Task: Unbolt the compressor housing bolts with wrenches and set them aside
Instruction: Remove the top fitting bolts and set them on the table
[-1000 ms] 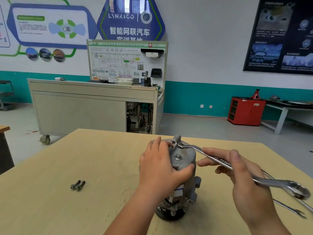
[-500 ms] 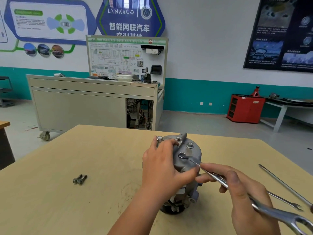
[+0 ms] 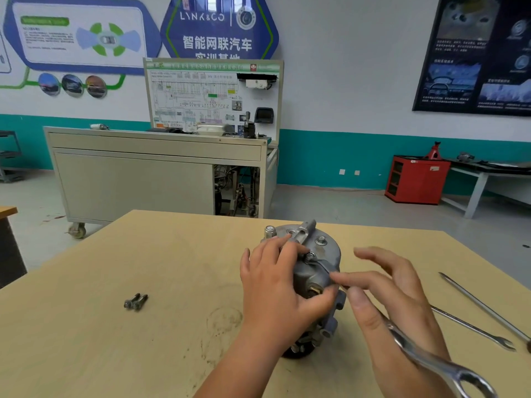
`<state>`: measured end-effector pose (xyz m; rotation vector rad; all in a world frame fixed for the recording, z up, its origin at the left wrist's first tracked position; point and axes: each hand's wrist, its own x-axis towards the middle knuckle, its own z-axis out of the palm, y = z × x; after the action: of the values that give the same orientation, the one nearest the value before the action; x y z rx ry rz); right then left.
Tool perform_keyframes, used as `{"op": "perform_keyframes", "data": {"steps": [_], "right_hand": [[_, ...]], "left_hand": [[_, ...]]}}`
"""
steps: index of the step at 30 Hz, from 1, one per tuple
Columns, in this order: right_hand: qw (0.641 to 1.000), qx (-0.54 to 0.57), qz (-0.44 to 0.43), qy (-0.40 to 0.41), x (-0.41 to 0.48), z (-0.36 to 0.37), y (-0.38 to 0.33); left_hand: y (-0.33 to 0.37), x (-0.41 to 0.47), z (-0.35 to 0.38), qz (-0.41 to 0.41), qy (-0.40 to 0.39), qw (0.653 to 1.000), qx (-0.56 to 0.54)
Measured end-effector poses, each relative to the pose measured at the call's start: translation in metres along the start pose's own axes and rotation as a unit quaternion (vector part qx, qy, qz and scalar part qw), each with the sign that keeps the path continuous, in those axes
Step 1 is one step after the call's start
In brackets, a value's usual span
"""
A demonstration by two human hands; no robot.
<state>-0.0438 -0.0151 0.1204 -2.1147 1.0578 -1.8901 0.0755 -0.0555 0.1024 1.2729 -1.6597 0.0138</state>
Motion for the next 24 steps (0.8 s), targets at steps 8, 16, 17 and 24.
{"op": "perform_keyframes", "data": {"steps": [8,16,17,24], "right_hand": [[0.924,0.368,-0.093,0.037,-0.003,0.015,0.006],[0.907,0.412,-0.034,0.082,0.007,0.014,-0.001],[0.906,0.415,-0.041,0.072,0.010,0.015,0.001],[0.736,0.660,0.105,0.107,0.024,-0.017,0.040]], "left_hand": [[-0.005,0.003,0.001,0.008,-0.002,0.999,0.045],[-0.011,0.002,0.014,0.059,0.086,0.993,0.050],[-0.011,0.003,0.015,0.062,0.093,0.993,0.047],[-0.017,-0.003,0.016,0.100,0.120,0.988,-0.006]]}}
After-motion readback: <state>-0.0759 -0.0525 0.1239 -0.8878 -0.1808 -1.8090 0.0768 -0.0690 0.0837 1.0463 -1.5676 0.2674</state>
